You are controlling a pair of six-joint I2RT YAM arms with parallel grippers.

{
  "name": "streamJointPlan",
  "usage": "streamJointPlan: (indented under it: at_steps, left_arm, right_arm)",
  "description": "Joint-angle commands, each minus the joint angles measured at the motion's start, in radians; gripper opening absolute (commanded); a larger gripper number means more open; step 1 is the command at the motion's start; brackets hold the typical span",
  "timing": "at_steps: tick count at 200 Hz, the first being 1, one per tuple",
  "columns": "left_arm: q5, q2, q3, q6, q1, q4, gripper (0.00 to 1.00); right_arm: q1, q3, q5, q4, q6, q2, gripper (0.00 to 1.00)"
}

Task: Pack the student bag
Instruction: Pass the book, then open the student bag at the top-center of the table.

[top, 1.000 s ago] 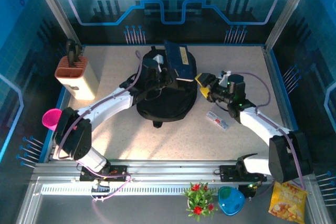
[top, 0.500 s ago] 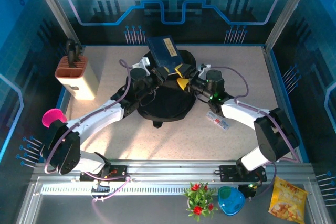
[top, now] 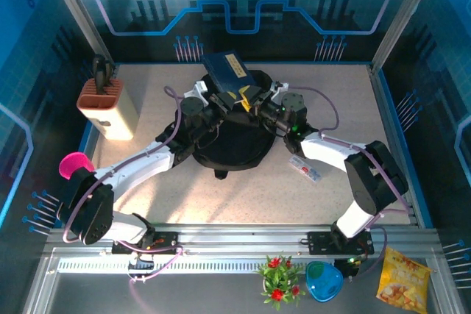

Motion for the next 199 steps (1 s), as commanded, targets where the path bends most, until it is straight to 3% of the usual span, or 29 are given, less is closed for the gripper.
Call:
streamJointPlan:
  at_steps: [1, 16, 43, 72, 95, 137, 199]
  left_arm:
    - [-0.022, -0.045, -0.009, 0.004, 0.006, 0.044, 0.11]
    - [-0.029, -0.058, -0.019, 0.026, 0.009, 0.000, 0.27]
    - [-0.074, -0.091, -0.006, 0.129, 0.018, -0.228, 0.60]
    - [-0.091, -0.090, 0.003, 0.323, 0.020, -0.451, 0.79]
    - [-0.026, -0.056, 0.013, 0.499, 0.018, -0.546, 0.85]
    - [0.066, 0.029, 0.105, 0.748, -0.013, -0.719, 0.86]
    - [0.139, 0.125, 0.218, 1.007, -0.165, -0.871, 0.81]
  right_arm:
    - [0.005, 0.014, 0.029, 0.011, -0.047, -0.009, 0.15]
    - [-0.006, 0.010, 0.033, -0.038, -0.103, -0.040, 0.06]
    - [-0.037, -0.023, 0.063, -0.178, -0.238, -0.135, 0.02]
    - [-0.096, -0.089, 0.082, -0.330, -0.389, -0.267, 0.00]
    - [-0.150, -0.119, 0.074, -0.469, -0.504, -0.362, 0.00]
    - [-0.218, -0.131, 0.110, -0.749, -0.701, -0.507, 0.00]
    - [-0.360, -0.189, 0.117, -0.881, -0.734, -0.621, 0.00]
